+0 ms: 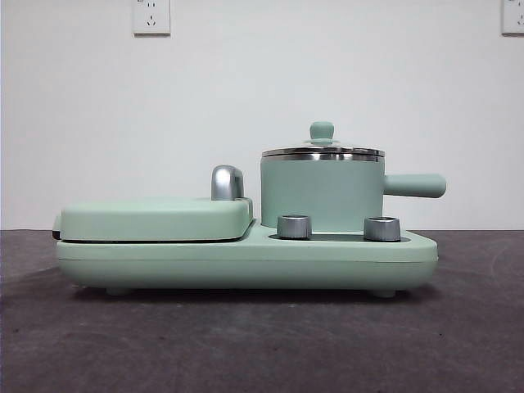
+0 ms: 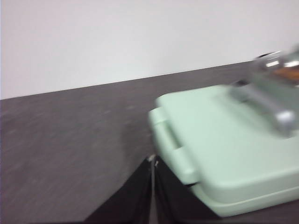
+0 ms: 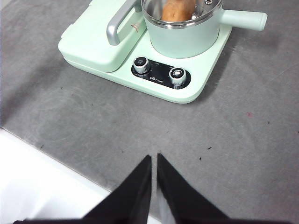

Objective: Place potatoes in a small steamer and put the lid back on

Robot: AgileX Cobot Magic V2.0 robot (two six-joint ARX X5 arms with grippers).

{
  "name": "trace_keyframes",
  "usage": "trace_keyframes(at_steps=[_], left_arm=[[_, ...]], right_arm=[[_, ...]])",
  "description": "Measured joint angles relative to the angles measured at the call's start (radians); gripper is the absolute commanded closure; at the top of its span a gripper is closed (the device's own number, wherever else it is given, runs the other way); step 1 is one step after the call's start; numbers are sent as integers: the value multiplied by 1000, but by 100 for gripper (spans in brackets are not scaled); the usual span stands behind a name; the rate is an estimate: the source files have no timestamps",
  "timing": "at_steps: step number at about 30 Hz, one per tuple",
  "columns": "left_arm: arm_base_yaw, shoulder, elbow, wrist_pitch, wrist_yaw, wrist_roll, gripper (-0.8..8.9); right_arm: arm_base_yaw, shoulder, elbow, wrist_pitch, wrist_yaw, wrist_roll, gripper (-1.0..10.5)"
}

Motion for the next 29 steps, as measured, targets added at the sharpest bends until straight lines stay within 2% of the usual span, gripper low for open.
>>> trace_keyframes(at_steps=[4,10,29], left_arm=[[51,-82,-159,111,-6,-12,808],[83,-136,-270,121,-33,-96,808],[84,-134,-271,113,-33,-117,808]], right_arm=[[0,0,0,0,0,0,931],[0,0,0,0,-2,0,931],[0,0,0,0,-2,0,931]])
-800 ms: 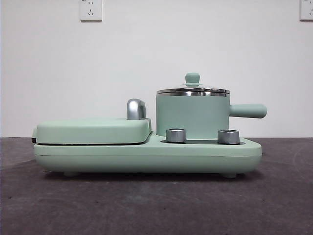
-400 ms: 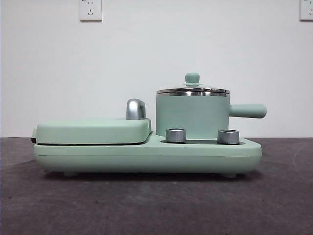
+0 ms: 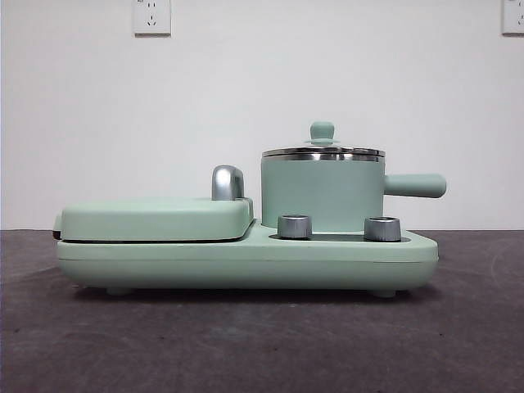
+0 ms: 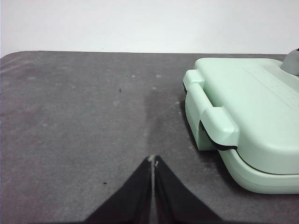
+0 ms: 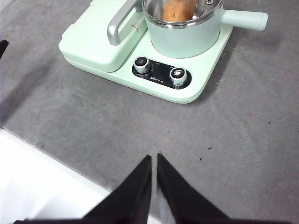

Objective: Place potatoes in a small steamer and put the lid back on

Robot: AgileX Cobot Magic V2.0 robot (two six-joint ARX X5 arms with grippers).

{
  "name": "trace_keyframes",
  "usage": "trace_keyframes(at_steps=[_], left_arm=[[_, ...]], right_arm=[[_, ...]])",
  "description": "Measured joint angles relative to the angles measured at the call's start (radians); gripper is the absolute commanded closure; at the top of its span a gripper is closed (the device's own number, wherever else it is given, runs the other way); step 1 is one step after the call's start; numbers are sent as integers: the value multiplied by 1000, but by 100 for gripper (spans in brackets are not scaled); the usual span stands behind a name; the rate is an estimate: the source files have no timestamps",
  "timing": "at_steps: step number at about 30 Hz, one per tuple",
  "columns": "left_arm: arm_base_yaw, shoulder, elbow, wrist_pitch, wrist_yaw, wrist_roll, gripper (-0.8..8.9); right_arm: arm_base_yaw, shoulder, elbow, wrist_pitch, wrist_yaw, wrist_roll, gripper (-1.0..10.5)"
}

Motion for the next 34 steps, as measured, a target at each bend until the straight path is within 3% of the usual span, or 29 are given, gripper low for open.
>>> trace_keyframes(at_steps=[3,5,8,12,15,19,21,26,29,31,34], left_arm=[[0,0,0,0,0,0,808],[0,0,0,0,0,0,808],[0,0,0,0,0,0,808],[0,0,0,1,0,0,808],[0,0,0,0,0,0,808],[0,0,0,1,0,0,808],[0,0,0,1,0,0,808],[0,0,0,1,0,0,808],[0,0,0,1,0,0,808],[0,0,0,1,0,0,808],[0,0,0,1,0,0,808]], right_arm=[[-17,-4,-14,0,5,0,931],[-81,-11,-59,0,27,0,931],[-217,-24,-174,0,40,-6,931],[-392,-82,-359,7,119,-12,931],[-485,-165,-474,153,130,21,931],[-538,-191,-457,281,161,78,931],[-552,-207,-494,411,191,93,931],[-563,-291,-727,1023,177,107,931],[-563,-362,-885,1368,183,76,931],[-562,-409,-973,1495,183,44,931],[-547,-470,-1092,1499,185,-3,931]])
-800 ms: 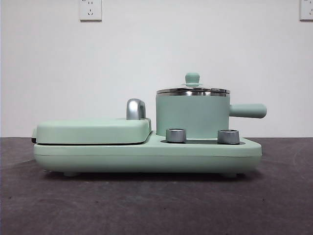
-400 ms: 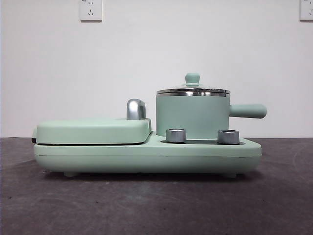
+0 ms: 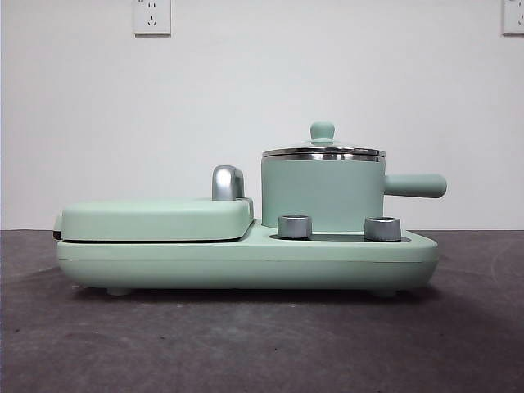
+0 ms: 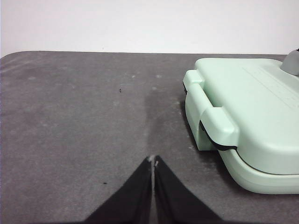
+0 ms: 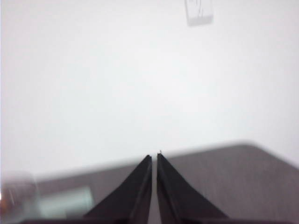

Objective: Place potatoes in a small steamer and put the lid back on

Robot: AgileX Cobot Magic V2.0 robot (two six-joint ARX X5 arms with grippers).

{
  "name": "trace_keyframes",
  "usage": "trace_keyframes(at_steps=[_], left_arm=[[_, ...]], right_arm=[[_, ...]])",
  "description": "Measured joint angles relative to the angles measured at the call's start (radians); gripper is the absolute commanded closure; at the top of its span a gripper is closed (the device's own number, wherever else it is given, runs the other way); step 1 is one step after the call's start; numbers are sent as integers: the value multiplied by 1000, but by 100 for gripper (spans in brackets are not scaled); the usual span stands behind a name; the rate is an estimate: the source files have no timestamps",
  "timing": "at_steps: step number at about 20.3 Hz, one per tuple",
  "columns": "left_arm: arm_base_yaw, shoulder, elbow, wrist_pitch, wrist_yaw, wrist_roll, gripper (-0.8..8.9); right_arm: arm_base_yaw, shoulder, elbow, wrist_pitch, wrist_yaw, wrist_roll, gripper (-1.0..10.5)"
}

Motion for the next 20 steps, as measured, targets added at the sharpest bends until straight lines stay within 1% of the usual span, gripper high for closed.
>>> trace_keyframes(at_steps=[3,4,8,10,14,20], left_arm=[[0,0,0,0,0,0,808],[0,0,0,0,0,0,808],[0,0,0,0,0,0,808],[0,0,0,0,0,0,808],[0,0,0,0,0,0,808],[0,0,0,0,0,0,808]], right_arm=[[20,-35,-106,-57,0,-43,931],[27,-43,-113,-113,2,-54,931],[47,-53,-112,-218,1,-87,931],[53,-51,-112,-312,-1,-102,931],[56,-49,-111,-325,-52,-127,931],[65,-50,-111,-325,-55,-142,931]])
